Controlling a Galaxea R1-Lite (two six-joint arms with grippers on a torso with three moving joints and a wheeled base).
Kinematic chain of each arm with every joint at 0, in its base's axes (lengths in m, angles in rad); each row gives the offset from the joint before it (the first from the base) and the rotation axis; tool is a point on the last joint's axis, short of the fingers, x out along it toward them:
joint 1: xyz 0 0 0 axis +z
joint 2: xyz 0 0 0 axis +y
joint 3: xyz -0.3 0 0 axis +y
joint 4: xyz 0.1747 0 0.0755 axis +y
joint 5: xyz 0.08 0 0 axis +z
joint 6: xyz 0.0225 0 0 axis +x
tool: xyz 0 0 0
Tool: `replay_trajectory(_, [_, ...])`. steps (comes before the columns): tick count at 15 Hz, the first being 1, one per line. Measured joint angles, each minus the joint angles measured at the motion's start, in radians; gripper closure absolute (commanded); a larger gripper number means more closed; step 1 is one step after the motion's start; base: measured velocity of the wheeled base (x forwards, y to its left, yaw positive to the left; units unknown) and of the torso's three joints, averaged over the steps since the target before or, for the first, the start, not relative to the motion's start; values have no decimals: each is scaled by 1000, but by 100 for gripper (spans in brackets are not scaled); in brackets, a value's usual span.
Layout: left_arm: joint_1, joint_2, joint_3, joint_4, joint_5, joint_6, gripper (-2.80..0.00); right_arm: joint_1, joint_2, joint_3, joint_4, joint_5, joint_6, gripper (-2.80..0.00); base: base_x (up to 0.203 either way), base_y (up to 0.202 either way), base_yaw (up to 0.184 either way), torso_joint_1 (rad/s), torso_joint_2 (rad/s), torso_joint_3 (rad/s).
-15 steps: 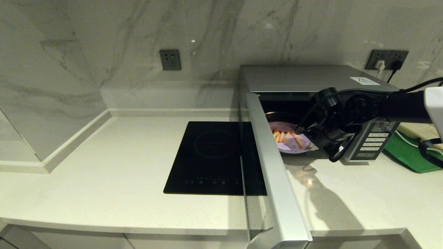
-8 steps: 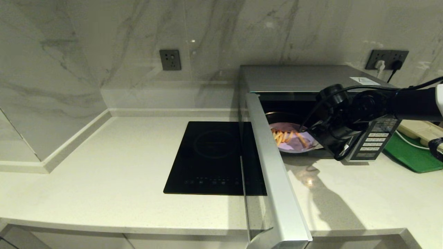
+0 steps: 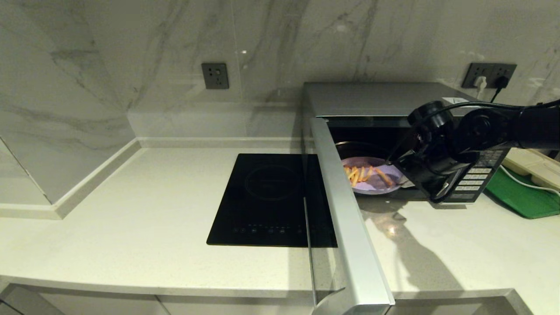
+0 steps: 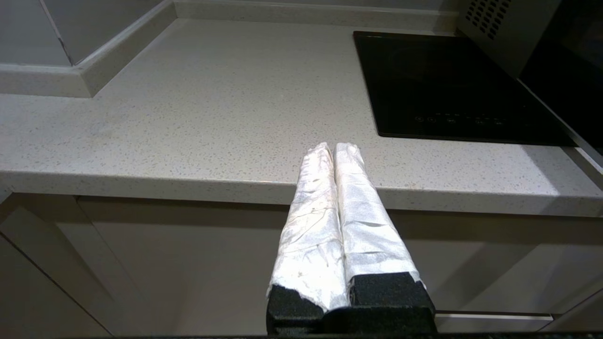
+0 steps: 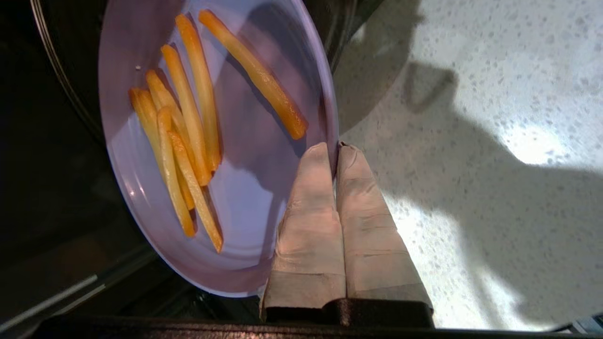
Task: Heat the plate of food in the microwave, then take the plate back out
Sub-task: Take the plate out of the microwave
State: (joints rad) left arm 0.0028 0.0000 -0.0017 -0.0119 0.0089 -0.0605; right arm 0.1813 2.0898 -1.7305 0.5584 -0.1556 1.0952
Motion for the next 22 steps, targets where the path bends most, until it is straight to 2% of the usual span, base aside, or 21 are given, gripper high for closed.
replay_trajectory(9, [0,0,0,1,0,0,0,-26,-112,125,-5,54,0,0,0,0,0,0,0,0])
replay_trajectory(15, [0,0,0,0,0,0,0,-47,-279,310,-68,82,-29,0,0,0,0,0,0,0])
replay_trajectory(19, [0,0,0,0,0,0,0,-90,-367,393,-80,116,-38,0,0,0,0,0,0,0])
replay_trajectory(22, [0,0,0,0,0,0,0,-152,-426,445,-80,152,-57,0,0,0,0,0,0,0])
